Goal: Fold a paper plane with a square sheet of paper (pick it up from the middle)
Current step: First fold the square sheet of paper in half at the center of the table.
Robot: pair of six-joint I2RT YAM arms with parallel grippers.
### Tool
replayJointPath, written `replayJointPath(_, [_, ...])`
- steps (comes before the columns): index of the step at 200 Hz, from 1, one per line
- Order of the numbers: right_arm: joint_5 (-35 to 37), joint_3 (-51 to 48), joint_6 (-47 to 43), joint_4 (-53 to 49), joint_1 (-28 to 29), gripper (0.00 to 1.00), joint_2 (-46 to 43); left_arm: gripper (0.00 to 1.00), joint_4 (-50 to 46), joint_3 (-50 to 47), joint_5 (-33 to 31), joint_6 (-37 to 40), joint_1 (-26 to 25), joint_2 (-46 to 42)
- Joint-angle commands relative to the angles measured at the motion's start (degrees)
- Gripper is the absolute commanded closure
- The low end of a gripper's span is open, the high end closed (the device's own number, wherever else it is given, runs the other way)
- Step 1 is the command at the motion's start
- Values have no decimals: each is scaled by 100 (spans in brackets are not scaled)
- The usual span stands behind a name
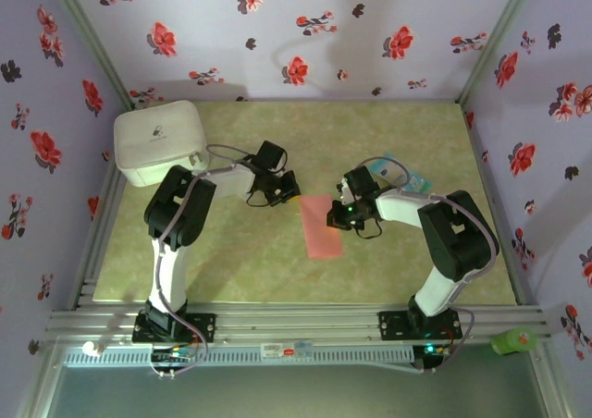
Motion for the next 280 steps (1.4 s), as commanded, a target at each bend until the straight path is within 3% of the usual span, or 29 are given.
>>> replayJointPath(1, [871,-328,-16,-779,-27,100,229,100,-174,69,-758,-231,199,37])
replayJointPath(104, [880,-325,-12,-782,-22,100,237,97,-196,47,-672,92,-373,-984])
replayJointPath(165, [889,-336,-16,-765,-26,100,216,97,584,-839,88,-10,-962,-1277])
replayJointPath(205, [891,-328,-14,-771,-24,100,232,97,765,-1217,142,-60,-1205,-1186])
replayJointPath(280, [885,-310,-13,-796,-27,100,259,96,989,-2009,-83,-52,-1211,-916])
